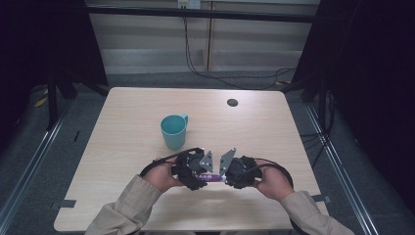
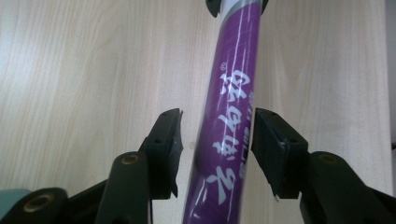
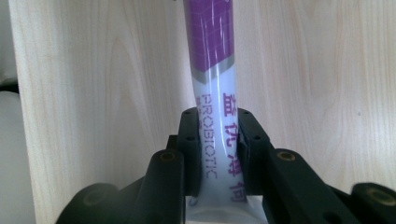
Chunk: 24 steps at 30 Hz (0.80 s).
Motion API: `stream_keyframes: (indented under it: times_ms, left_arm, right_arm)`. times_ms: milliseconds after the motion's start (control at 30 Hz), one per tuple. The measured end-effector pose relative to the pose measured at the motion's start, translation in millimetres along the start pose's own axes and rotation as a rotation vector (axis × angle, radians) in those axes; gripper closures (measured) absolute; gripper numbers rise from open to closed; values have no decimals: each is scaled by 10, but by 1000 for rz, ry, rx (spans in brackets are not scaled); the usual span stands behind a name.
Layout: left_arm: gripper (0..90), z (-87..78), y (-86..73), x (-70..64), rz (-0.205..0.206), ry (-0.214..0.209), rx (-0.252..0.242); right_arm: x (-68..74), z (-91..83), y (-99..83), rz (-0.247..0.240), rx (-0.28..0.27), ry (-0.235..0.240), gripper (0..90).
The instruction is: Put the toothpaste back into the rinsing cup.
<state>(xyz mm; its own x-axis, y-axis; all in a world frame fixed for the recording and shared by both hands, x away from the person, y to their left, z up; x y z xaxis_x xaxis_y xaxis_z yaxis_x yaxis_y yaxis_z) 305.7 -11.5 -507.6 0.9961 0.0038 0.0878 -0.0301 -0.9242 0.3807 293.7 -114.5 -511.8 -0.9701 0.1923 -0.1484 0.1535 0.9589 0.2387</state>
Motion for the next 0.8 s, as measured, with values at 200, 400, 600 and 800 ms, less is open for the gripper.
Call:
stream_keyframes:
  times_ms: [200,400,600,800]
  left_arm:
    - [651,21,-7,-27,18,-6,1]
    - [664,62,-36,-25,15,-19,42]
    - [695,48,-38,-76,-22,-23,29]
    - [725,15,-85,-54,4,-4,44]
  right_arm:
    - [1,-12,12,-8,-6,-2,746]
    - [4,0,27,-38,16,-12,744]
    - [8,-28,71,-44,-8,-19,734]
    - [9,-12,96,-25,-32,-3,688]
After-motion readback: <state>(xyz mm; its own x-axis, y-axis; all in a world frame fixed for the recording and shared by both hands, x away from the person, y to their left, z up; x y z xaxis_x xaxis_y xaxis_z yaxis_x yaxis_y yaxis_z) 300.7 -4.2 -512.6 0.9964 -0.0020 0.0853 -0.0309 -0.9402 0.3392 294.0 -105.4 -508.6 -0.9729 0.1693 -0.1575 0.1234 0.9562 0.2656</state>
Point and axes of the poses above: each handheld gripper's, and its own axes: z roughly forward along the jaws, y roughly out of its top, x roughly to its left, the point moved 10 cm from there along z, roughly forward along the jaws, and after that the axes turned 4 degrees about x, right-handed, at the moved point
